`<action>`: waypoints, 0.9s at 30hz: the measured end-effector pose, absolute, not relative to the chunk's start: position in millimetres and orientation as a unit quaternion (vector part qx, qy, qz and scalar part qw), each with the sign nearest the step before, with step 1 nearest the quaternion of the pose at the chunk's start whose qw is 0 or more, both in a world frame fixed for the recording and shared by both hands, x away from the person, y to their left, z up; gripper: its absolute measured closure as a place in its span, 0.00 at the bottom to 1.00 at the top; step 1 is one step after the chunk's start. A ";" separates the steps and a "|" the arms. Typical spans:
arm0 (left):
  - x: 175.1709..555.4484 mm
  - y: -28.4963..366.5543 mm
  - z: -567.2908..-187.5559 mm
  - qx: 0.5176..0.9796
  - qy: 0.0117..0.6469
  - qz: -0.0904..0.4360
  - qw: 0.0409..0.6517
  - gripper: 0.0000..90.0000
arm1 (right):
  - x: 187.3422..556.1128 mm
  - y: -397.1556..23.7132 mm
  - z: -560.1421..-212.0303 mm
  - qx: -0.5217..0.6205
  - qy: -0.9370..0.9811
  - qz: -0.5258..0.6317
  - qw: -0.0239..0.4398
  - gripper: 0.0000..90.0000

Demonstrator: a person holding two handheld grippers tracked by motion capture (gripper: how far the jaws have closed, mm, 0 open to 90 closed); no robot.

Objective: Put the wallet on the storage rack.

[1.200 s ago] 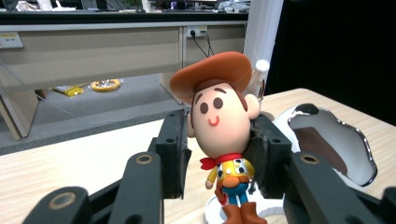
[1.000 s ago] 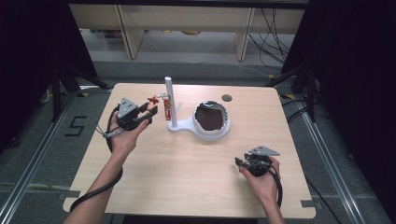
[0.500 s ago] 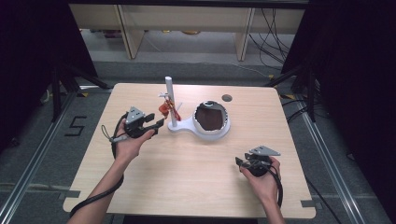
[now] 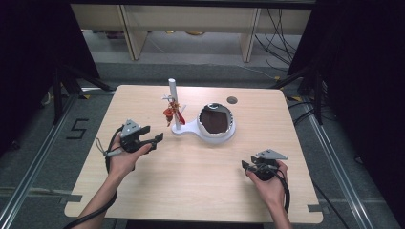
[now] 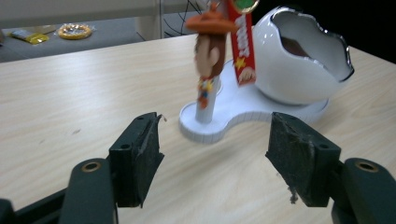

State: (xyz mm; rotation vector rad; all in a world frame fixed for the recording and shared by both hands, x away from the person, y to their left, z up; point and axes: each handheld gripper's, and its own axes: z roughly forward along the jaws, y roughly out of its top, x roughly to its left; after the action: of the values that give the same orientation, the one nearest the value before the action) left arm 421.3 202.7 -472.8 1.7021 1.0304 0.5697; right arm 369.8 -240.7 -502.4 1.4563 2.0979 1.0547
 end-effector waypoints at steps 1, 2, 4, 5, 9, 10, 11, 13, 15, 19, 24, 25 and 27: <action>416.2 206.1 -476.7 0.707 0.430 0.239 0.507 0.38 | 370.8 -242.3 -502.8 0.511 0.749 0.377 0.192 0.60; 411.4 209.8 -480.8 0.707 0.433 0.239 0.505 0.38 | 371.2 -243.3 -502.9 0.508 0.749 0.377 0.197 0.60; 401.6 216.9 -488.8 0.706 0.436 0.243 0.502 0.39 | 370.2 -242.0 -502.7 0.521 0.742 0.377 0.189 0.60; 396.9 220.0 -492.7 0.702 0.441 0.244 0.503 0.39 | 372.4 -243.5 -504.4 0.510 0.745 0.382 0.197 0.60; 379.9 231.4 -504.0 0.691 0.450 0.252 0.506 0.40 | 370.6 -241.5 -503.7 0.519 0.745 0.376 0.186 0.60; 375.7 233.0 -506.6 0.687 0.452 0.256 0.508 0.40 | 371.1 -240.8 -505.1 0.516 0.743 0.383 0.187 0.60; 371.9 234.9 -508.8 0.687 0.451 0.258 0.509 0.40 | 371.8 -241.8 -505.5 0.510 0.746 0.384 0.191 0.59; 365.0 238.2 -511.8 0.681 0.452 0.263 0.513 0.40 | 371.2 -240.8 -505.5 0.513 0.742 0.385 0.194 0.59; 360.2 241.2 -514.3 0.676 0.453 0.269 0.515 0.40 | 372.4 -242.1 -506.0 0.503 0.747 0.386 0.199 0.59; 355.0 246.5 -517.5 0.669 0.460 0.272 0.517 0.40 | 370.8 -241.5 -505.4 0.508 0.748 0.381 0.196 0.59; 352.1 251.0 -520.0 0.669 0.463 0.278 0.512 0.40 | 371.4 -243.1 -506.3 0.502 0.747 0.390 0.196 0.58; 352.4 251.1 -521.4 0.669 0.460 0.278 0.514 0.40 | 370.9 -243.7 -505.8 0.504 0.746 0.387 0.201 0.58; 351.3 250.5 -522.8 0.672 0.461 0.280 0.507 0.40 | 370.7 -244.6 -505.6 0.505 0.745 0.389 0.198 0.58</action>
State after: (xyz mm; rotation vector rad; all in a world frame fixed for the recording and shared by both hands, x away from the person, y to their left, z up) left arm 351.3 250.5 -522.8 1.6211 1.1112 0.6741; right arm 370.7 -244.6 -505.6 1.4136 2.0835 1.0879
